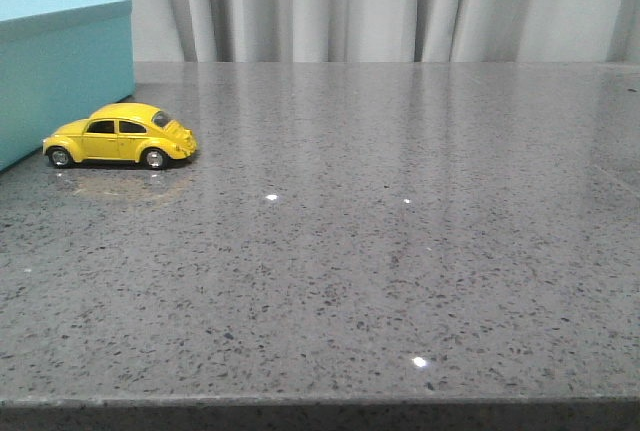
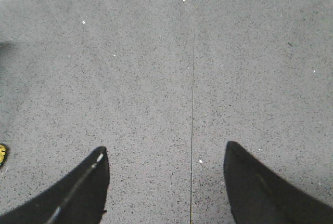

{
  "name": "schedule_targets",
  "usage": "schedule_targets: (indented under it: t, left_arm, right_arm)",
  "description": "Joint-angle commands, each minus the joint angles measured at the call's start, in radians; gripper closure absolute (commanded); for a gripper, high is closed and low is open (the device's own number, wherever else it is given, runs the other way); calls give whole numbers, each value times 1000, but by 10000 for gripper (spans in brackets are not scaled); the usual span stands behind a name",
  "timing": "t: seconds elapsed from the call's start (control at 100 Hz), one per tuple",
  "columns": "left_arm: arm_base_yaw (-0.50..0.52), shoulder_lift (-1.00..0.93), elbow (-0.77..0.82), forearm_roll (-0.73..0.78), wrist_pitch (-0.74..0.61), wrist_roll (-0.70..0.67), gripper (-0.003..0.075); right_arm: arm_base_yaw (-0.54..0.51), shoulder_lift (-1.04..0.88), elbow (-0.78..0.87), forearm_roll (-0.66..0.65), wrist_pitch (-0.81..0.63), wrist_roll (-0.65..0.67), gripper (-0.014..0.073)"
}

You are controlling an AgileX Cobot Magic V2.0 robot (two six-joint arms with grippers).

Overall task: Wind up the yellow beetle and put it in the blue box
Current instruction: 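Lower the left gripper onto the yellow car and grasp it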

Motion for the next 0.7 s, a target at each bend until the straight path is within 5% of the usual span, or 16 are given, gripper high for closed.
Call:
schedule_targets:
  t: [0.0,0.34,0.69]
  left_arm:
    - [-70,69,-95,-2,-12,97,238]
    - [-293,391,-398,-2,342,570,238]
    - [-342,649,-559,-6,553,720,238]
  right_arm:
    - [0,-35,-27,-15,-47,-16,118]
    - [0,-72,-27,-1,-20,-16,118]
    - [0,-82,-27,11,-13,-16,118]
